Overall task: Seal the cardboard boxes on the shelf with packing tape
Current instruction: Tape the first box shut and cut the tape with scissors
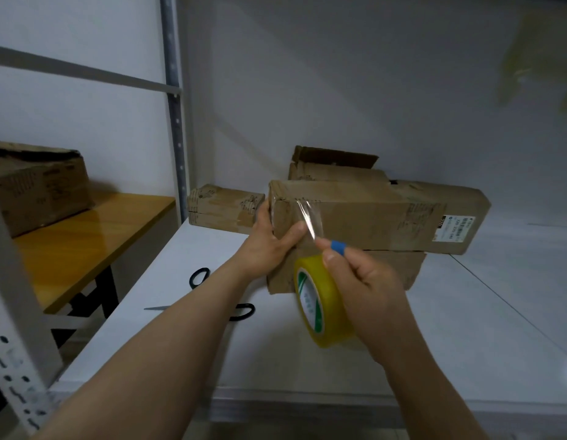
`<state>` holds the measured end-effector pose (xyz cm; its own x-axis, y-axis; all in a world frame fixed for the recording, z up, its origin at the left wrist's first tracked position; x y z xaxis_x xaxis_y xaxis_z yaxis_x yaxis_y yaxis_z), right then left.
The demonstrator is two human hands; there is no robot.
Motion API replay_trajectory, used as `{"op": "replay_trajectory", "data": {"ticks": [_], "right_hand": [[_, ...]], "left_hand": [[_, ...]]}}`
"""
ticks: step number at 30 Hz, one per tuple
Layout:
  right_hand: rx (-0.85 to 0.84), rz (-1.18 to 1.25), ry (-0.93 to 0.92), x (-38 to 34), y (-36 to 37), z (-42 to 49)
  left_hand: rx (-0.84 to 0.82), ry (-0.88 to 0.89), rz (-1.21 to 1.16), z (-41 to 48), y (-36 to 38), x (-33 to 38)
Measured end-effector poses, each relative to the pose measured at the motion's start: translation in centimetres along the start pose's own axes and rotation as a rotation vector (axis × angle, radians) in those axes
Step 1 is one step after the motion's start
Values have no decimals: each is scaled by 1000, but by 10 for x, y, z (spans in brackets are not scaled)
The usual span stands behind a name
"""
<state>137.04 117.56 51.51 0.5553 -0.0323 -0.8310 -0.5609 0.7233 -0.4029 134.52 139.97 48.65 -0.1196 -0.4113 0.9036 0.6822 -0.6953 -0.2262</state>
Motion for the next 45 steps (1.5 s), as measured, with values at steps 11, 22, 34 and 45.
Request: {"op": "replay_trajectory", "data": {"ticks": [11, 22, 34, 45], "right_hand": [[-71, -293, 130, 11, 10, 27], [17, -414, 93, 2, 22, 30], [45, -471, 38, 8, 26, 35], [-57, 364, -111, 6, 15, 18]], "left_hand": [[-170, 19, -16, -9, -6, 2], [-227, -146, -301, -27, -16, -3], [31, 79, -50, -14, 1, 14], [140, -209, -152, -9, 8, 17]]}}
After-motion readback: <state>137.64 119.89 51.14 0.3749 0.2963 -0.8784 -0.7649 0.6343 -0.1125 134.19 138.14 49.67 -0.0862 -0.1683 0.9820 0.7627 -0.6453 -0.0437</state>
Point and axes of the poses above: each hand's wrist, its own z-axis towards the middle knuckle, its own y-axis out of the palm, x = y × z, the point moved 2 cm from there along z, towards the middle knuckle, and after that the axes turned 3 degrees about -z, right-handed, at the moved point
